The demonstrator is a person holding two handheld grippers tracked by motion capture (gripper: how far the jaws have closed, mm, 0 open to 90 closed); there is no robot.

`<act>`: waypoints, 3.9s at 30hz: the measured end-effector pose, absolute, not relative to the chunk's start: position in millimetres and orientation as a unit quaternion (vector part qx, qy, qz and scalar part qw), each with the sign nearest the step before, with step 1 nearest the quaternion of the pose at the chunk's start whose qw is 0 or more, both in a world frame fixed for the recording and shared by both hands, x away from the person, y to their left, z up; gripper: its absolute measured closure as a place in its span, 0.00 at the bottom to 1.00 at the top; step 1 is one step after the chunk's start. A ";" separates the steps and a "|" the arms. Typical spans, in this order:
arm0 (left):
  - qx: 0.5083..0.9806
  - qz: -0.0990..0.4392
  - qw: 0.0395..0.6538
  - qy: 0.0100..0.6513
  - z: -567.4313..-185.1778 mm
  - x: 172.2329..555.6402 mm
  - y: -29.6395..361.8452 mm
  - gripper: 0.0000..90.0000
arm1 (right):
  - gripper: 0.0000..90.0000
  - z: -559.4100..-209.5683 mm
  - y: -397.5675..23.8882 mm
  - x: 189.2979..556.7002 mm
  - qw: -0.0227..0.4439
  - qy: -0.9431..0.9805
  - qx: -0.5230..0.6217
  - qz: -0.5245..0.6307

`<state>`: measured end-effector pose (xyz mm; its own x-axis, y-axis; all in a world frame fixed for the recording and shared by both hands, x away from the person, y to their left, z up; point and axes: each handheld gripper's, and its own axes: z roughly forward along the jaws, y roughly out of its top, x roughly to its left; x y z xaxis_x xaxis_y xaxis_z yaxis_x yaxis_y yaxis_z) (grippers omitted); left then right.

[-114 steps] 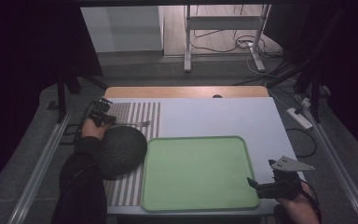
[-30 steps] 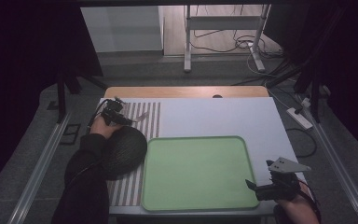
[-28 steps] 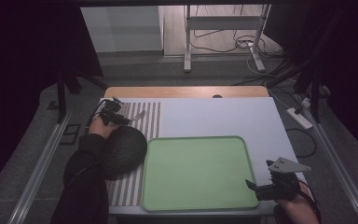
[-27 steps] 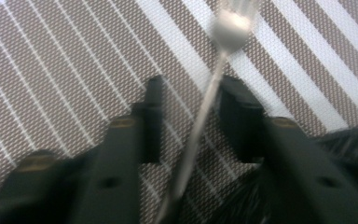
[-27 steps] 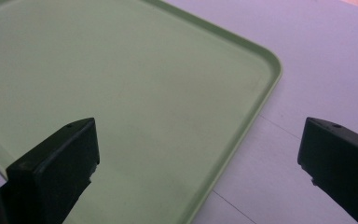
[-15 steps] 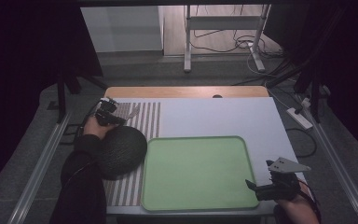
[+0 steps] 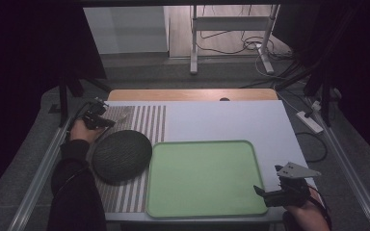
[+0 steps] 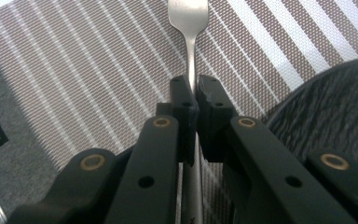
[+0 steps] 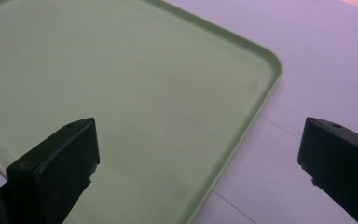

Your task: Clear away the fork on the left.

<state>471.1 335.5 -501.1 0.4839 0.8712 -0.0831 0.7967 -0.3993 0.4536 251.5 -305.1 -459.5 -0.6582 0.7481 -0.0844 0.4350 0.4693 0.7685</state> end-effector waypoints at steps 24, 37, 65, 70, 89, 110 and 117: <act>0.845 0.034 0.232 0.482 -485.6 425.4 289.2 0.94 | 0.00 -459.2 -305.7 251.5 0.210 0.830 0.357 0.374; 0.849 0.012 0.255 0.462 -482.5 397.2 261.2 0.94 | 0.00 -459.2 -305.1 251.4 0.210 0.831 0.354 0.374; 0.854 -0.025 0.261 0.449 -487.1 338.0 194.5 0.94 | 0.00 -459.4 -303.1 250.9 0.213 0.836 0.347 0.369; 0.856 -0.025 0.260 0.447 -487.2 325.7 176.9 0.94 | 0.00 -459.6 -303.1 250.9 0.214 0.836 0.345 0.368; 0.869 -0.046 0.247 0.427 -498.6 319.6 118.5 0.94 | 0.00 -460.1 -301.5 251.4 0.213 0.840 0.341 0.364; 0.885 -0.016 0.282 0.371 -494.1 317.5 104.1 0.83 | 0.00 -460.3 -301.2 251.5 0.213 0.841 0.340 0.363; 0.909 -0.023 0.241 0.338 -509.1 322.1 87.4 0.97 | 0.00 -460.3 -301.2 251.3 0.213 0.842 0.339 0.362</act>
<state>322.1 87.4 -509.1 0.7699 0.6044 -0.2047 0.6265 -0.6547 0.4229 251.3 -301.2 -460.3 -0.6801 0.7244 -0.1130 0.4158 0.5081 0.7543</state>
